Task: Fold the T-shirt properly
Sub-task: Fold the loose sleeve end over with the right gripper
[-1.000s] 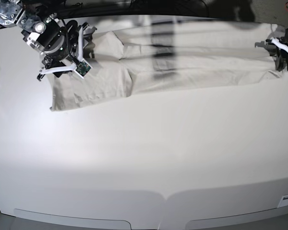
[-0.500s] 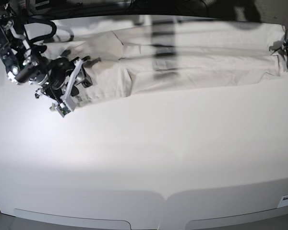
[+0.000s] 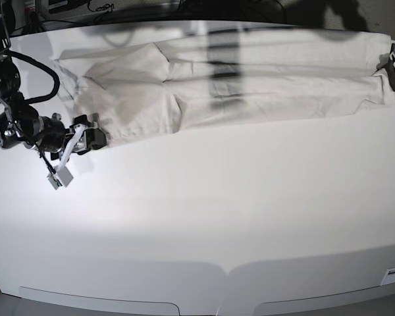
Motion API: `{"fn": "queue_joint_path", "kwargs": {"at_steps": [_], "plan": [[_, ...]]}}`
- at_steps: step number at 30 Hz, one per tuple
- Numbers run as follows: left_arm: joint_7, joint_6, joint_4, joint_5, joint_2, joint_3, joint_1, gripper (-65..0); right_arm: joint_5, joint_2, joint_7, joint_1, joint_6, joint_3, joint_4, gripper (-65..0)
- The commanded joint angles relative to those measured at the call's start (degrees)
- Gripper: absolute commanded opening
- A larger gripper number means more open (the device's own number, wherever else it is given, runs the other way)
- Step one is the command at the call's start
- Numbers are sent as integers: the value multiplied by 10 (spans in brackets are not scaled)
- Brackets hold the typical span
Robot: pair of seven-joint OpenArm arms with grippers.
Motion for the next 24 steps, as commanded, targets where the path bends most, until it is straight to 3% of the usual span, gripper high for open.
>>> {"fn": "queue_joint_path", "kwargs": {"at_steps": [1, 5, 9, 15, 19, 23, 24], "plan": [[8, -19, -10, -25, -16, -4, -8, -204, 9, 13, 9, 12, 8, 6, 6, -366], [86, -73, -82, -91, -17, -4, -50, -204, 9, 12, 9, 14, 9, 6, 6, -366], [170, -73, -128, -130, -17, -4, -79, -204, 9, 12, 9, 14, 9, 6, 6, -366], [218, -73, -134, -130, -17, -4, -79, -218, 9, 12, 9, 14, 9, 6, 6, -366], [258, -73, -134, -170, -17, -4, -79, -364, 9, 12, 9, 14, 9, 6, 6, -366], [231, -73, -134, -174, -18, -4, -79, -650, 9, 12, 9, 14, 9, 6, 6, -366], [216, -73, -134, -174, -19, -4, -79, -650, 12, 12, 9, 14, 9, 6, 6, -366]]}}
